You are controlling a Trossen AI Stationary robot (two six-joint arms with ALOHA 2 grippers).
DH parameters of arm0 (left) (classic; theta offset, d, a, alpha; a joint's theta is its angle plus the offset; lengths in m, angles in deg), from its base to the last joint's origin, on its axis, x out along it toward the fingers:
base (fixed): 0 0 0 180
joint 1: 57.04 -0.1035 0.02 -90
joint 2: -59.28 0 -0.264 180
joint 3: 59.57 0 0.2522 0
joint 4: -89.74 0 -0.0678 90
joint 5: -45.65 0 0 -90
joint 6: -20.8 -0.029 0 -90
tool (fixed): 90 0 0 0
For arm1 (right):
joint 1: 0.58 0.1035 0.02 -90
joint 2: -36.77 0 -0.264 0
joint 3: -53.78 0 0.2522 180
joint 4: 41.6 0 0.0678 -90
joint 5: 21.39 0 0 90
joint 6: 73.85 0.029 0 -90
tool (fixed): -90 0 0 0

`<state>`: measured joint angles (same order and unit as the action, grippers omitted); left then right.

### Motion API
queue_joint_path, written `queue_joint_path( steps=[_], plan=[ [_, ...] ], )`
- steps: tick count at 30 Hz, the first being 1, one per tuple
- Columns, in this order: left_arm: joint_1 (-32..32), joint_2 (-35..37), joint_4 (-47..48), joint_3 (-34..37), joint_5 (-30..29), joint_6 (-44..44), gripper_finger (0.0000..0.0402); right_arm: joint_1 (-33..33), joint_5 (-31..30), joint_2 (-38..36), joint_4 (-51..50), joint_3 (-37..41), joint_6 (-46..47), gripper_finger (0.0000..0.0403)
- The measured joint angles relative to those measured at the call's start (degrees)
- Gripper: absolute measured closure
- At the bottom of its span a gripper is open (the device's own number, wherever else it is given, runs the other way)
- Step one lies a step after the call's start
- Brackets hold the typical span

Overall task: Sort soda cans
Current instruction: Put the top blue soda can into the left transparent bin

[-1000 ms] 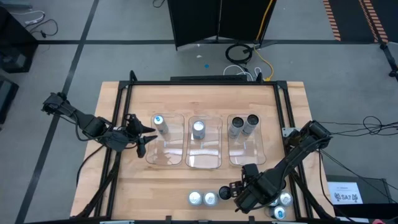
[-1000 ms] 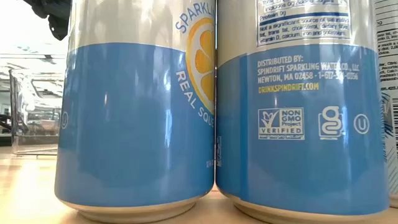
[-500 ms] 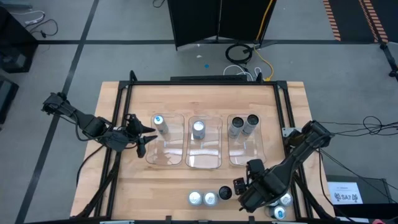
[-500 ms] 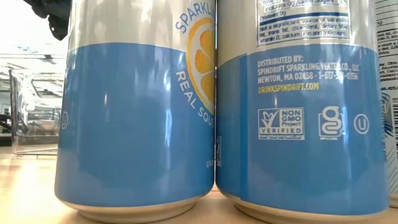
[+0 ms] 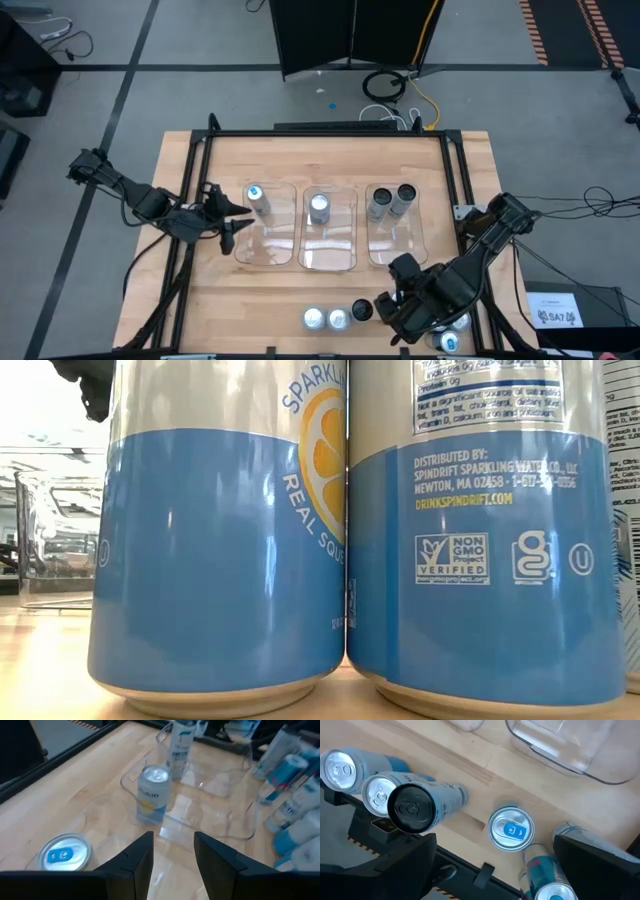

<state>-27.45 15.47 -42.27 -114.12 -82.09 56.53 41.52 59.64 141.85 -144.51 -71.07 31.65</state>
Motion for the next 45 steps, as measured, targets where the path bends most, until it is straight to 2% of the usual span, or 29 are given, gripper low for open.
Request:
queue_joint_path(
  steps=[5,11,14,17,23,26,33,40,45],
  plan=[
    [-0.84,0.00,1.08,-0.57,0.50,5.93,0.0222,0.00,-1.72,0.02,-0.77,0.00,-2.89,0.0009],
    [-3.71,0.09,5.20,-0.59,0.04,15.33,0.0112,0.00,-11.54,0.02,-0.82,0.02,-9.22,0.0009],
    [-4.07,0.09,4.61,-0.59,0.03,18.74,0.0060,-0.02,-12.16,0.02,-0.61,0.02,-12.80,0.0009],
    [-4.07,0.09,3.18,-0.59,0.34,19.36,0.0032,-0.02,-12.15,0.02,1.40,0.02,-13.74,0.0009],
    [-4.10,-0.04,-0.98,-0.59,0.04,19.51,0.0022,-0.02,-12.10,0.04,8.48,0.02,-14.65,0.0009],
    [-4.12,-0.04,-2.21,-0.59,-0.04,19.49,0.0022,-0.04,-12.15,0.04,11.37,0.02,-18.07,0.0009],
    [-4.11,-0.45,-4.37,-0.59,3.76,22.45,0.0022,-0.26,-11.76,0.04,8.50,0.04,-22.18,0.0009],
    [-4.07,-3.08,-7.91,-0.61,6.51,22.51,0.0022,-0.22,-4.34,0.06,0.17,0.45,-15.57,0.0009],
    [-4.07,-4.66,-9.56,-0.61,8.36,22.46,0.0022,0.28,-1.65,0.08,4.22,6.25,-11.47,0.0009]
  ],
)
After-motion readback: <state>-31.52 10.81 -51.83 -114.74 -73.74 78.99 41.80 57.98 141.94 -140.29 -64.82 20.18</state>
